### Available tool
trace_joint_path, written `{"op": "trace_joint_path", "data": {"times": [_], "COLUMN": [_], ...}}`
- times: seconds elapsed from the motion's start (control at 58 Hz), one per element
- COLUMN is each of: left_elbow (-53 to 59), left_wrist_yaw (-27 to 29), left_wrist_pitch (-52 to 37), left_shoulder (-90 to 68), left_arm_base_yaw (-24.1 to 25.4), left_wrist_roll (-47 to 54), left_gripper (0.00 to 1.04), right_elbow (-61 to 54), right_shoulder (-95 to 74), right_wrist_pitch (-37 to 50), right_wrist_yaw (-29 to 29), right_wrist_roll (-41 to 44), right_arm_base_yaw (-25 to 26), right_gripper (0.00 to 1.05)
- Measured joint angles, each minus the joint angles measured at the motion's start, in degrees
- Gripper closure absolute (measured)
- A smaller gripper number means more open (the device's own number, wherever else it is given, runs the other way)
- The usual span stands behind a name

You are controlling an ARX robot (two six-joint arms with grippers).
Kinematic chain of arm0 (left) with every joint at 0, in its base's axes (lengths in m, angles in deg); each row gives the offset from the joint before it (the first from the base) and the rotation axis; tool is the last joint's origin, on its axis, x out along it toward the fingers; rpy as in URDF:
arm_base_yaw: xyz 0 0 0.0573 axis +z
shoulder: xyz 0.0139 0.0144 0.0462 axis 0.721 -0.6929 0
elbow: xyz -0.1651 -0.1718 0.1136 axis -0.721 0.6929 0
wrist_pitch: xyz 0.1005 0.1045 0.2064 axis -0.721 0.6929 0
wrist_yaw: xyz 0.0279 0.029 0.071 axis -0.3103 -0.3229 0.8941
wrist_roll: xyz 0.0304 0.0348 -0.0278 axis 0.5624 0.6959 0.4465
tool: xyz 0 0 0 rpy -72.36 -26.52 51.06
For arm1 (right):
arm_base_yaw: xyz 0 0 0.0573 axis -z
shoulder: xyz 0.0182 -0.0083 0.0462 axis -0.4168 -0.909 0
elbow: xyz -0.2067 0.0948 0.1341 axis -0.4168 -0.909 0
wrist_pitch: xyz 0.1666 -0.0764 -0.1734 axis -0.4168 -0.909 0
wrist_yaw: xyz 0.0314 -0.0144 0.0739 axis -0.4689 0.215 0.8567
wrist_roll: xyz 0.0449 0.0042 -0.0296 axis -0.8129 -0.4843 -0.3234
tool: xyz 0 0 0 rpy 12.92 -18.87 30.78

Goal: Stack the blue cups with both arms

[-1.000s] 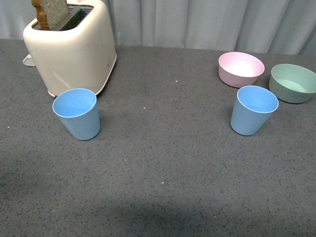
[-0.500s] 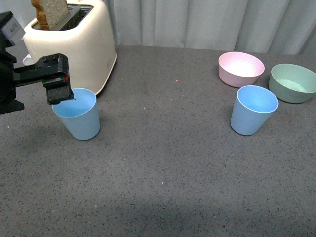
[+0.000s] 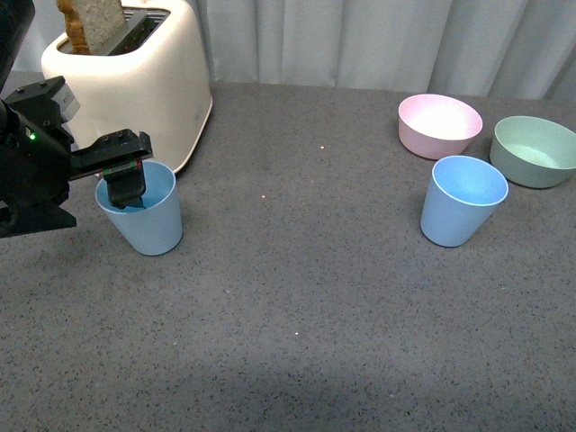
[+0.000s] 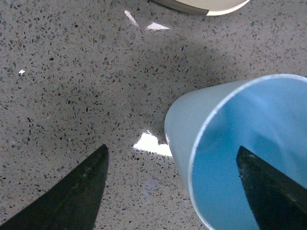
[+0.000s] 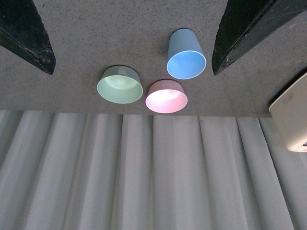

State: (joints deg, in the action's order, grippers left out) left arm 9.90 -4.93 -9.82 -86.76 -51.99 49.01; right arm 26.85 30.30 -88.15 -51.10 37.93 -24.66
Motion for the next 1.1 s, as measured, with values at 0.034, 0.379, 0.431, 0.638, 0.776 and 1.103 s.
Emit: {"op": "trace_joint_path", "data": {"times": [0.034,0.379,0.431,0.638,0.776,1.103], "left_elbow": [-0.4,-2.2,-2.3,-2.6,-4.8,-12.4], "left_wrist_yaw": [0.1,0.4,0.5,1.4,1.2,2.4], "left_wrist_pitch": [0.3,1.8,2.1,3.3,5.2,7.1], "left_shoulder": [-0.5,-1.0,-1.0,-0.7,0.3,-4.1], "left_arm_base_yaw": [0.0,-0.7,-0.8,-1.1,-4.4,-16.0], "left_wrist_roll": [-0.2,-1.6,-1.9,-4.9,-5.4,-9.1], "left_gripper": [0.33,0.83,0.91,1.01,1.01,1.01], "right_elbow": [0.0,0.0,0.0,0.0,0.0,0.0], "right_shoulder": [0.0,0.0,0.0,0.0,0.0,0.0], "right_wrist_pitch": [0.0,0.0,0.0,0.0,0.0,0.0], "right_wrist_yaw": [0.0,0.0,0.0,0.0,0.0,0.0], "right_wrist_roll": [0.0,0.0,0.0,0.0,0.0,0.0], "right_arm_base_yaw": [0.0,0.0,0.0,0.0,0.0,0.0], "right_gripper": [0.1,0.1,0.1,0.1,0.1,0.1]}}
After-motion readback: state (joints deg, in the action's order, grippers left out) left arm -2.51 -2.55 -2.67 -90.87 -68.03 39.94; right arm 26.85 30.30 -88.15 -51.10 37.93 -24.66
